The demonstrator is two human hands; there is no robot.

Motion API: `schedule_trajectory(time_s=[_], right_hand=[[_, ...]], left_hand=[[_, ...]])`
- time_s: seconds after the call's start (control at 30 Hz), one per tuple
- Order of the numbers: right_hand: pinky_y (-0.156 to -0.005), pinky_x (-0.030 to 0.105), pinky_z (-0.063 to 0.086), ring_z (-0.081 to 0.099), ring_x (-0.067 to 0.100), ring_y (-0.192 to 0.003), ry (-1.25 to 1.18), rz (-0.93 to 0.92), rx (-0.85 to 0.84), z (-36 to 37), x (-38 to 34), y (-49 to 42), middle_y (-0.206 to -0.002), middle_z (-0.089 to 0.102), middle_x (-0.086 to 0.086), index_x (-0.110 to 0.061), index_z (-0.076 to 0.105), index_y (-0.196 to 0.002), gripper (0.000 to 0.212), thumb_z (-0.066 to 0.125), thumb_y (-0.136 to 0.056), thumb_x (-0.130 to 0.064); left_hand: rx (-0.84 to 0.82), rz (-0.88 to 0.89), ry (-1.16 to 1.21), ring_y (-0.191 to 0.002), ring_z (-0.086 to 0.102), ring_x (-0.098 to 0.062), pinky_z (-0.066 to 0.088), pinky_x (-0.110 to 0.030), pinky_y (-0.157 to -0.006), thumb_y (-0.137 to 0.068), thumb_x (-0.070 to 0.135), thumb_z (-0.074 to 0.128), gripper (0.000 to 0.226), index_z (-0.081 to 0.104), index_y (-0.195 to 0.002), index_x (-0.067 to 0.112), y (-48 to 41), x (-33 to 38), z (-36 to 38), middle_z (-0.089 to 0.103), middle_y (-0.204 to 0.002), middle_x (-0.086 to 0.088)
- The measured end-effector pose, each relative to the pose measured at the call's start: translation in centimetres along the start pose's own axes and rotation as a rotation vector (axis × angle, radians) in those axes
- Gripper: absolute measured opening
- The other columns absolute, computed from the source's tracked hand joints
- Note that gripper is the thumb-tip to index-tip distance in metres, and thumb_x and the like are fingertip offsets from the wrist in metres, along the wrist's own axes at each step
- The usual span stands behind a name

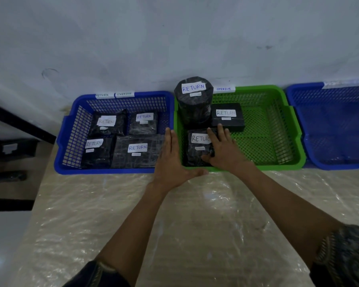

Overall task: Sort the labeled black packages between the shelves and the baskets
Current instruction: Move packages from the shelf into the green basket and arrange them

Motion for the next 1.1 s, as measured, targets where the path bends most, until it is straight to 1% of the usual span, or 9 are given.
schedule_trajectory(time_s=[0.1, 0.23, 0.33, 0.43, 0.53, 0.63, 0.8, 0.93, 1.1], right_hand=[[-0.114, 0.056, 0.008, -0.010, 0.038, -0.145, 0.009, -0.009, 0.055, -0.3, -0.2, 0.2, -0.157, -0.017, 0.016, -0.023, -0.006, -0.151, 0.096, 0.059, -0.085, -0.051], [-0.116, 0.052, 0.008, -0.007, 0.032, -0.146, 0.014, -0.027, 0.100, -0.9, -0.4, 0.7, -0.158, -0.011, 0.013, -0.023, 0.000, -0.151, 0.091, 0.056, -0.086, -0.052], [-0.116, 0.050, 0.010, 0.007, 0.029, -0.146, -0.016, -0.041, 0.154, -1.6, -0.7, 1.5, -0.159, 0.006, 0.013, -0.020, 0.010, -0.151, 0.085, 0.058, -0.086, -0.049], [-0.114, 0.048, 0.021, 0.032, 0.028, -0.137, -0.023, -0.087, 0.240, -2.3, -1.2, 2.7, -0.149, 0.035, 0.011, -0.019, 0.029, -0.144, 0.072, 0.060, -0.084, -0.044], [-0.105, 0.041, 0.033, 0.051, 0.029, -0.120, -0.028, -0.116, 0.335, -3.2, -1.9, 4.6, -0.132, 0.054, 0.007, -0.018, 0.047, -0.132, 0.054, 0.060, -0.085, -0.041], [-0.090, 0.036, 0.042, 0.062, 0.028, -0.101, -0.074, -0.162, 0.416, -4.0, -2.6, 7.3, -0.110, 0.068, 0.006, -0.018, 0.062, -0.116, 0.036, 0.061, -0.085, -0.038], [-0.079, 0.035, 0.051, 0.066, 0.026, -0.093, -0.192, -0.188, 0.449, -4.1, -3.4, 13.0, -0.101, 0.071, 0.003, -0.014, 0.064, -0.107, 0.029, 0.065, -0.083, -0.032], [-0.077, 0.034, 0.050, 0.063, 0.025, -0.096, -0.248, -0.204, 0.367, -3.5, -4.7, 18.2, -0.103, 0.068, 0.002, -0.019, 0.059, -0.117, 0.037, 0.065, -0.084, -0.036], [-0.078, 0.036, 0.052, 0.063, 0.019, -0.086, -0.376, -0.251, 0.320, -2.0, -7.9, 25.0, -0.092, 0.063, -0.005, -0.021, 0.059, -0.114, 0.036, 0.068, -0.082, -0.036]], left_hand=[[0.003, 0.008, 0.002, -0.148, -0.013, -0.015, 0.020, -0.045, -0.118, -0.046, 0.091, 0.053, 0.148, -0.020, -0.150, 0.014, 0.0, -0.1, 0.0, -0.030, -0.157, 0.002], [-0.005, 0.000, 0.012, -0.147, -0.015, -0.015, 0.018, -0.046, -0.119, -0.049, 0.085, 0.061, 0.147, -0.019, -0.150, 0.013, -0.1, -0.1, 0.0, -0.030, -0.156, 0.001], [-0.006, 0.011, 0.002, -0.148, -0.014, -0.018, 0.015, -0.048, -0.120, -0.054, 0.079, 0.068, 0.144, -0.014, -0.151, 0.010, -0.1, 0.0, -0.4, -0.024, -0.159, -0.004], [0.026, 0.015, -0.043, -0.149, -0.006, -0.020, 0.013, -0.046, -0.120, -0.065, 0.070, 0.070, 0.128, -0.002, -0.153, 0.011, 0.4, 0.2, -1.4, -0.014, -0.161, -0.006], [0.074, 0.003, 0.019, -0.147, 0.016, -0.021, 0.025, -0.044, -0.117, -0.076, 0.060, 0.069, 0.099, 0.024, -0.151, 0.017, 1.6, 0.2, -2.9, 0.014, -0.161, -0.006], [0.098, -0.009, 0.085, -0.130, 0.046, -0.024, 0.044, -0.044, -0.103, -0.081, 0.054, 0.067, 0.072, 0.045, -0.140, 0.018, 3.3, 0.3, -4.6, 0.046, -0.145, -0.007], [0.085, 0.004, 0.179, -0.115, 0.059, -0.017, 0.048, -0.036, -0.099, -0.084, 0.043, 0.069, 0.058, 0.055, -0.132, 0.015, 8.6, 2.1, -6.9, 0.060, -0.131, -0.003], [0.166, 0.029, 0.146, -0.102, 0.064, -0.014, 0.050, -0.029, -0.089, -0.084, 0.040, 0.071, 0.051, 0.060, -0.127, 0.014, 14.9, 3.2, -8.3, 0.066, -0.121, -0.001], [0.210, 0.001, 0.192, -0.092, 0.065, -0.010, 0.054, -0.033, -0.086, -0.081, 0.041, 0.072, 0.047, 0.063, -0.121, 0.018, 24.4, 3.0, -9.5, 0.067, -0.111, 0.004]])
Point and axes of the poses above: each hand's wrist, its own y-axis away from the middle knuckle, its own z-axis out of the palm, x = y × z, the point moved 4 cm from there along -y, towards the middle knuckle
